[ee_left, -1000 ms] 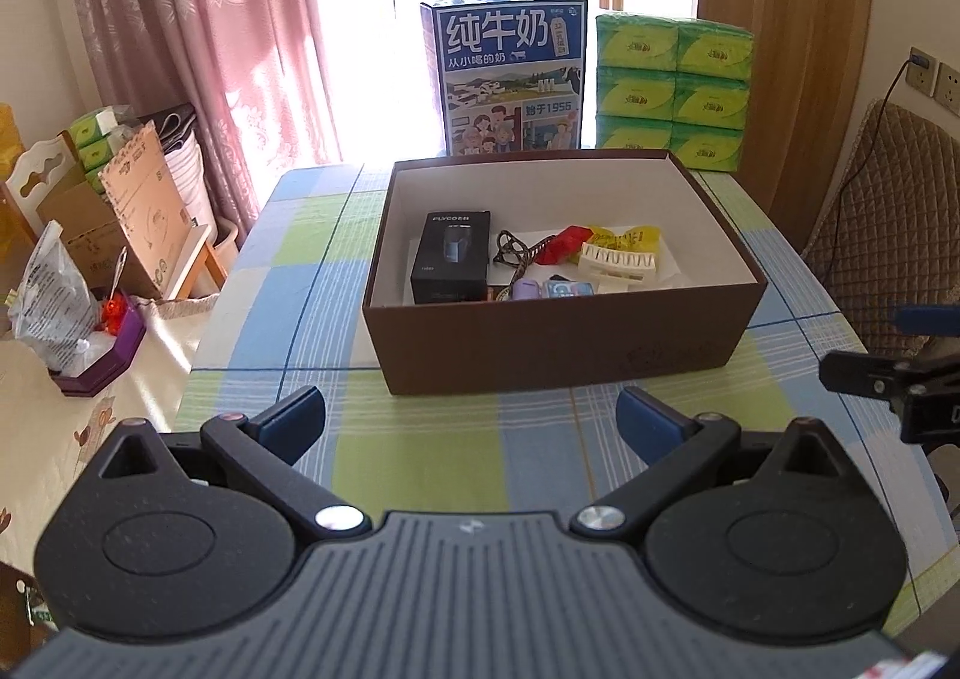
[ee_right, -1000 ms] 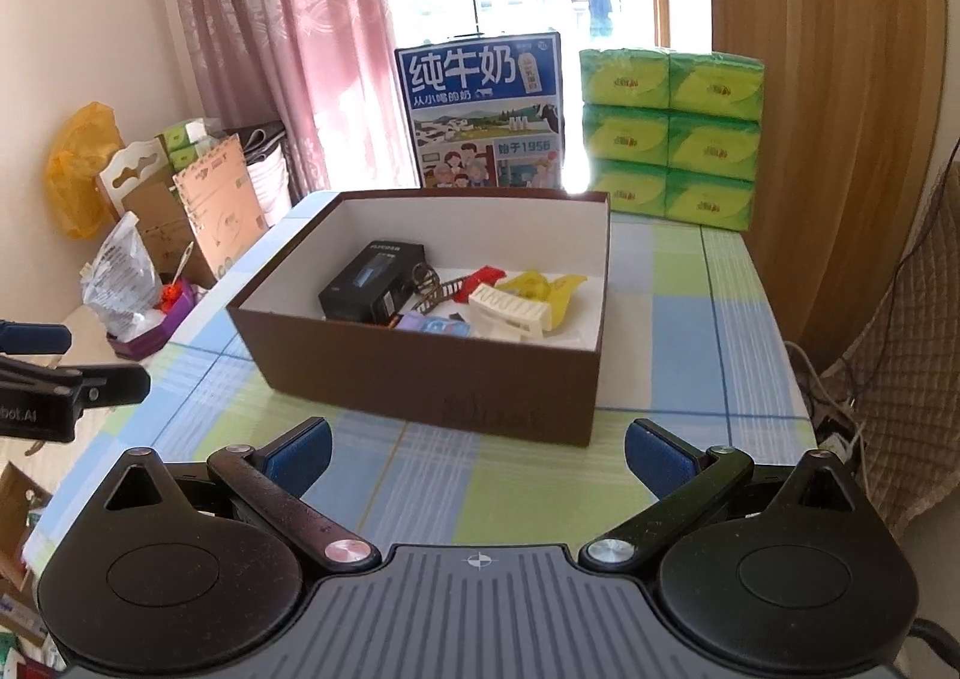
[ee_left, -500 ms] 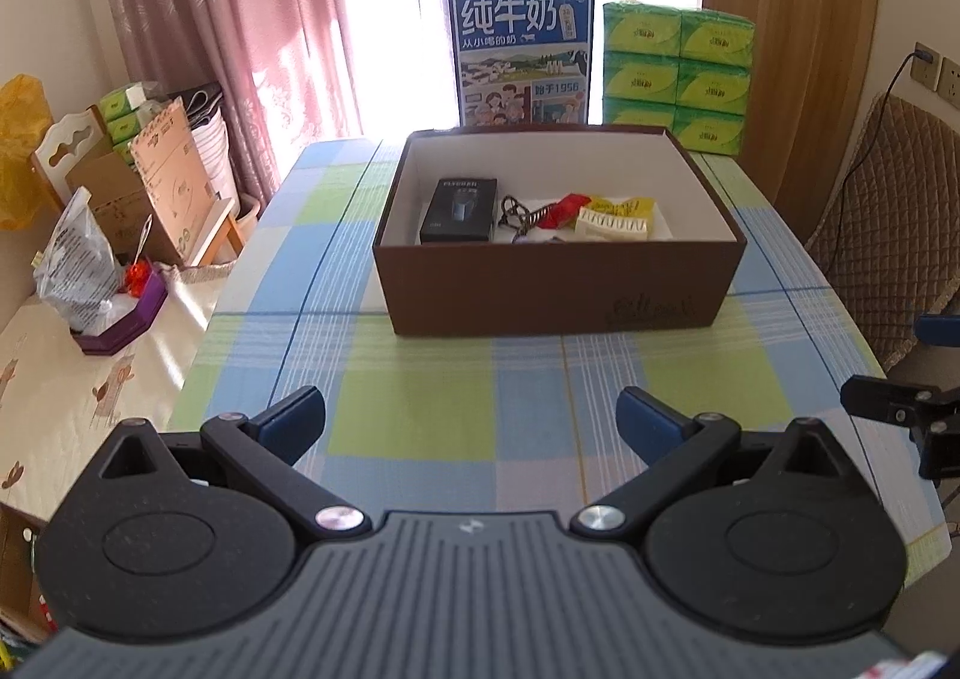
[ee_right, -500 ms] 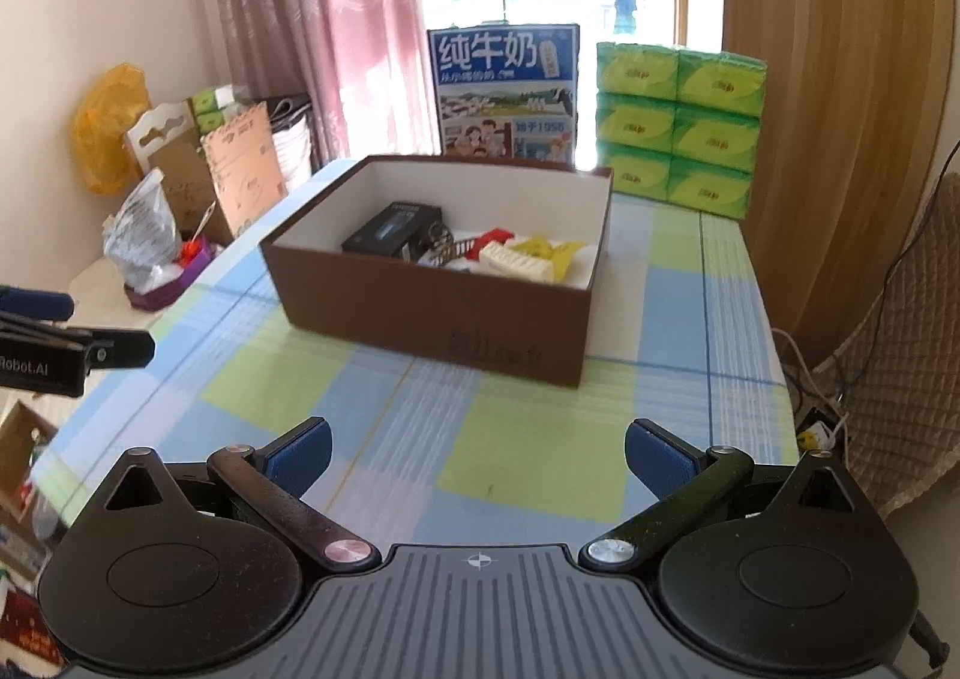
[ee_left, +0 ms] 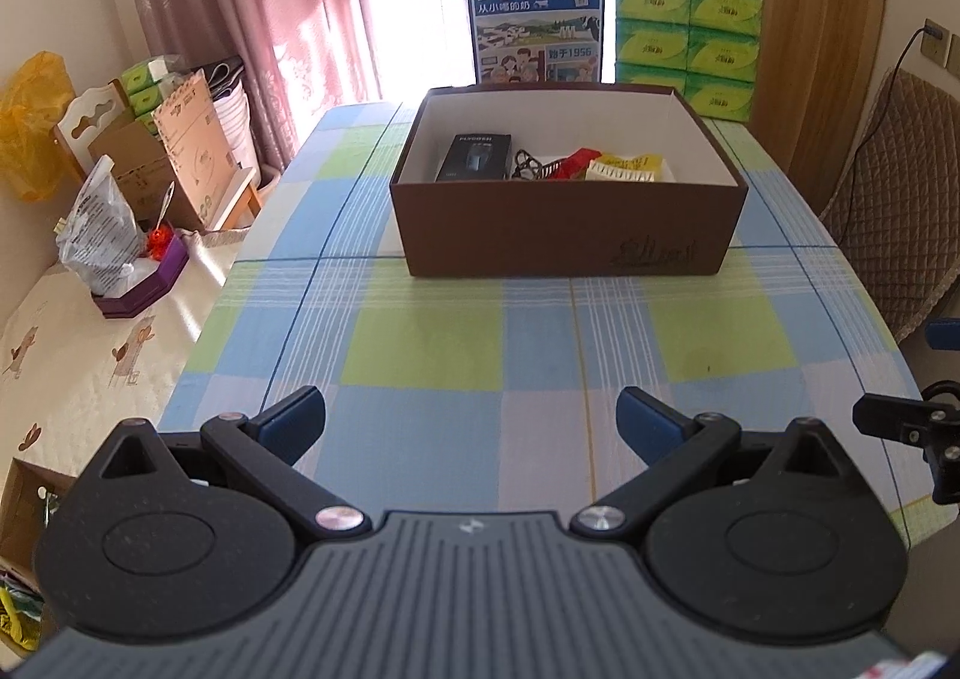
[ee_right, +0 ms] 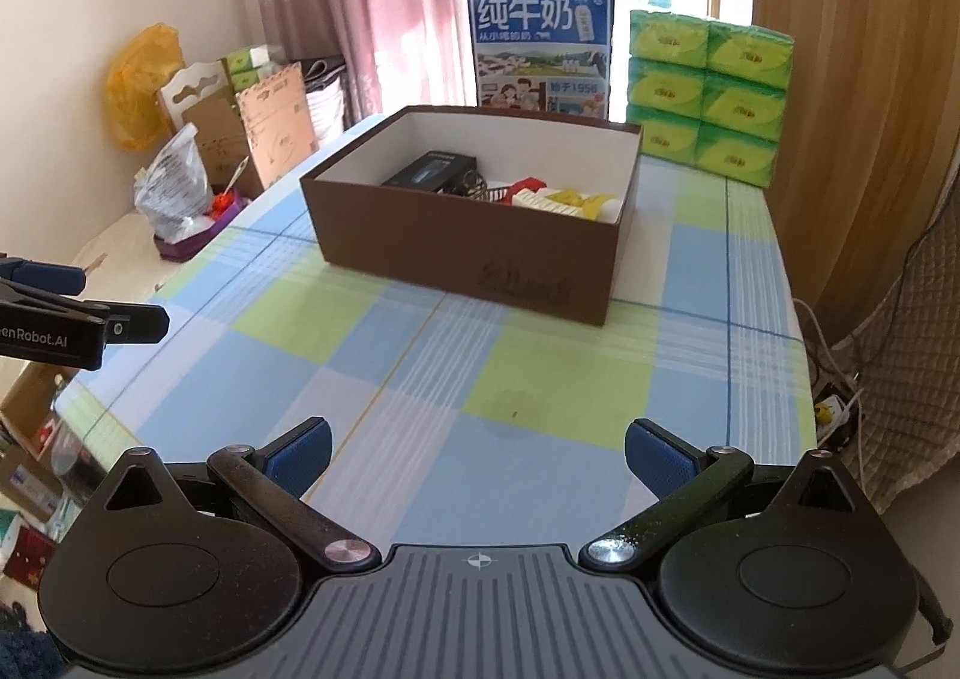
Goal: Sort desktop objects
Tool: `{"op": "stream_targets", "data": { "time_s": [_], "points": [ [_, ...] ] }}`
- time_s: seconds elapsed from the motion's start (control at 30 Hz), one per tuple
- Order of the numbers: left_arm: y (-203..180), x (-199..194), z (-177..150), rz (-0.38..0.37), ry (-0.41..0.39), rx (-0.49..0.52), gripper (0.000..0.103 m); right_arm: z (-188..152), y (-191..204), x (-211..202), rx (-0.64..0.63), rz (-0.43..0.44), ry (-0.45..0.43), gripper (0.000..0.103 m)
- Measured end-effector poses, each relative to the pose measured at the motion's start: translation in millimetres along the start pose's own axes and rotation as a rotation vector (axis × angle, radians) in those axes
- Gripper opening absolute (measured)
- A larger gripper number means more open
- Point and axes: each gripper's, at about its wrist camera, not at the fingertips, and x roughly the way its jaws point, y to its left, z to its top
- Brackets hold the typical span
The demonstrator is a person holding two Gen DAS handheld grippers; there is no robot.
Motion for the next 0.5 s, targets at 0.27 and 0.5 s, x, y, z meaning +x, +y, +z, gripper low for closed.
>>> {"op": "stream_targets", "data": {
  "time_s": [0.27,0.5],
  "points": [
    [-2.6,2.2,-13.0,0.01,0.039,-0.006,0.102,-11.1,0.1,-1.8,-0.004,-0.012,0.022,0.101],
    [-6.6,4.1,-17.1,0.007,0.047,-0.003,0.102,-14.5,-2.1,0.3,0.0,-0.017,0.035,0.101]
  ]
}}
